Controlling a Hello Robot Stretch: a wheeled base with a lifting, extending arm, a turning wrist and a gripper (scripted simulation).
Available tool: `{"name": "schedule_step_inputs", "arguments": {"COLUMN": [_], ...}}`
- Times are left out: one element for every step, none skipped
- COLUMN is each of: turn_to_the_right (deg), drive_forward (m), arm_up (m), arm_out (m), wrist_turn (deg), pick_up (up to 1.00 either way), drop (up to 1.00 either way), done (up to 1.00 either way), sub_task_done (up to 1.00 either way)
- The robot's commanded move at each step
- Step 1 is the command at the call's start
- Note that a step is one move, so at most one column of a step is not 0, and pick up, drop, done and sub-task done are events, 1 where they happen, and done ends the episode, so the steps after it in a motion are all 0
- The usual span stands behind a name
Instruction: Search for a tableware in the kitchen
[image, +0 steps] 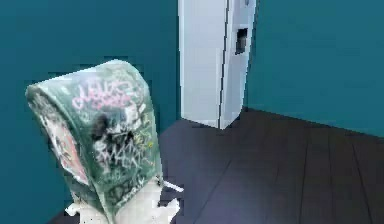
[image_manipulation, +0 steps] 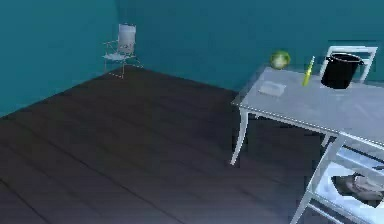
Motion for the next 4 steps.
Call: {"name": "schedule_step_inputs", "arguments": {"turn_to_the_right": [-45.0, -45.0, -45.0, -27.0], "drive_forward": [0.00, 0.00, 0.00, 0.00], "arm_up": [0.00, 0.00, 0.00, 0.00], "arm_out": [0.00, 0.00, 0.00, 0.00], "wrist_turn": [0.0, 0.0, 0.0, 0.0], "pick_up": [0.00, 0.00, 0.00, 0.00], "drop": [0.00, 0.00, 0.00, 0.00], "done": [0.00, 0.00, 0.00, 0.00], "sub_task_done": [0.00, 0.00, 0.00, 0.00]}}
